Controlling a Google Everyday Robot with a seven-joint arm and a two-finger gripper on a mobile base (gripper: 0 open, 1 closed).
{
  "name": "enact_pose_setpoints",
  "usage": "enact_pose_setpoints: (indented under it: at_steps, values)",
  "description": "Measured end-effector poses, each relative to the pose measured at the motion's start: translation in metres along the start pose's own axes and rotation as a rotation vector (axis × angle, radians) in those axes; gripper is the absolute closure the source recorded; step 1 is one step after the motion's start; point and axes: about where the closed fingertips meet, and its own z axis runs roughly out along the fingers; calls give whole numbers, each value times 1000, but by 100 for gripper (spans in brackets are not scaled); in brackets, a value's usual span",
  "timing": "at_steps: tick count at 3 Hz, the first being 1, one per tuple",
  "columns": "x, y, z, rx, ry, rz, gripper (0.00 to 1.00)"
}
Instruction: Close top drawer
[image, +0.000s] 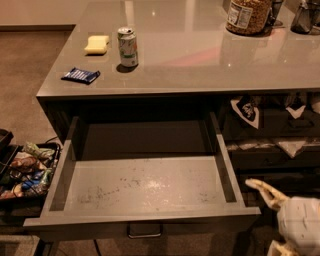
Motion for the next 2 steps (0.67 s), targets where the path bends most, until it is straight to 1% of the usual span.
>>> enact_pose_setpoints:
  at_steps: [1,2]
  values:
    - [11,20,17,-27,-43,23,0]
    - [8,32,22,-45,-56,13,0]
